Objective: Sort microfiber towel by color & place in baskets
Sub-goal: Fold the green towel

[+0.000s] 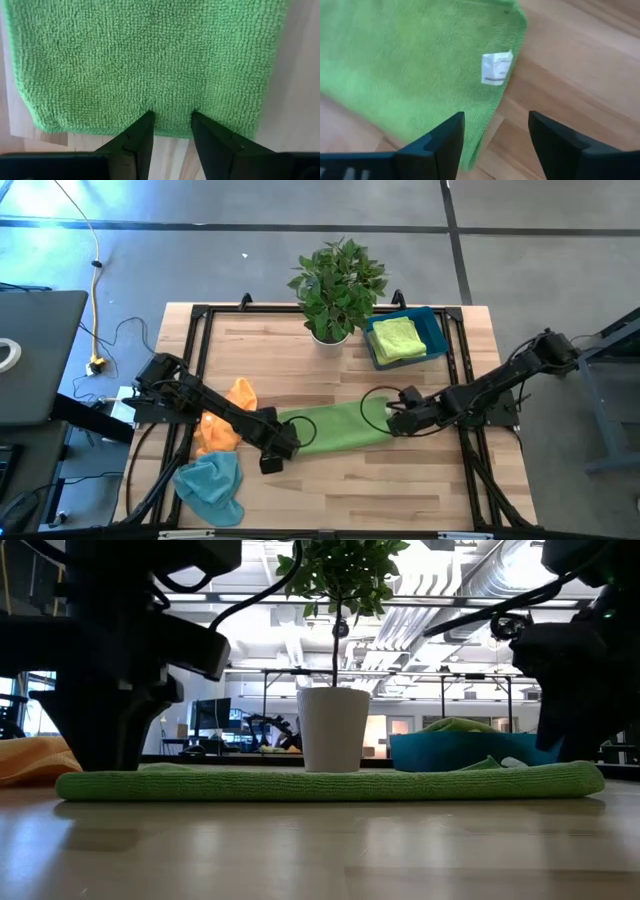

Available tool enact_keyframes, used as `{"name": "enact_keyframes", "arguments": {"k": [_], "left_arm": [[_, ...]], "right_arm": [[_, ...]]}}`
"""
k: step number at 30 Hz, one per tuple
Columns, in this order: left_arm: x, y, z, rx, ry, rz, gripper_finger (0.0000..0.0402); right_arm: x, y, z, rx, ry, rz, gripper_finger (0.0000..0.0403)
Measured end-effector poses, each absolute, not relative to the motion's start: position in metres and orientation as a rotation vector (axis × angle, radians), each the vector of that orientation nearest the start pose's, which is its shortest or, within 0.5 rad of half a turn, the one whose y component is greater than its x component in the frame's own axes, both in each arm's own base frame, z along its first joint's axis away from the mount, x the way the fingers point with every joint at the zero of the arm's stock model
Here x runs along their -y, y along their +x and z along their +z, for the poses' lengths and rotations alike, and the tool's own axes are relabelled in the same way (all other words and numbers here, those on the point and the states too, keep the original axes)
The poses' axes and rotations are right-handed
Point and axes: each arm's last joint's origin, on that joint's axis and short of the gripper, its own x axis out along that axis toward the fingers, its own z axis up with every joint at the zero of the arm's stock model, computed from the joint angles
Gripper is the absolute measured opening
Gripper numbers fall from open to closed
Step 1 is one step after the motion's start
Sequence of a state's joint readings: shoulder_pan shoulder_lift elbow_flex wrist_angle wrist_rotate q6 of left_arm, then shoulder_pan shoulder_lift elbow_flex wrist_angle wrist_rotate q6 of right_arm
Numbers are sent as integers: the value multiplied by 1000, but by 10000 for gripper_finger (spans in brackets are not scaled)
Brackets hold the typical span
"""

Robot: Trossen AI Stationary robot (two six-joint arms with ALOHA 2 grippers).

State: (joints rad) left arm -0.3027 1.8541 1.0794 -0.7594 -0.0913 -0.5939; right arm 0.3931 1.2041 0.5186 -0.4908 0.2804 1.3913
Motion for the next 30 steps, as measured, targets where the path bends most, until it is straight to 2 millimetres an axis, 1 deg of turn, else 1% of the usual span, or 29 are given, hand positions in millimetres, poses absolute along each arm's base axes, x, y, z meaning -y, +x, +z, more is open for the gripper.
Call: {"name": "enact_keyframes", "arguments": {"k": [4,9,12,16,21,24,30], "left_arm": [[89,305,132,-1463,-145,239,126],[82,307,131,-1458,-153,255,126],[76,309,131,-1452,-163,277,126],[71,310,131,-1451,-184,299,126],[68,311,130,-1451,-190,310,126],[68,311,130,-1451,-189,313,126],[68,311,130,-1444,-192,312,126]], "right_arm": [[-65,179,151,-922,876,-697,216],[-68,187,141,-911,911,-724,208],[-70,192,131,-934,896,-734,203],[-72,197,122,-923,893,-756,199],[-73,201,120,-890,917,-770,196],[-73,201,119,-870,941,-801,177],[-72,200,118,-860,934,-822,104]]}}
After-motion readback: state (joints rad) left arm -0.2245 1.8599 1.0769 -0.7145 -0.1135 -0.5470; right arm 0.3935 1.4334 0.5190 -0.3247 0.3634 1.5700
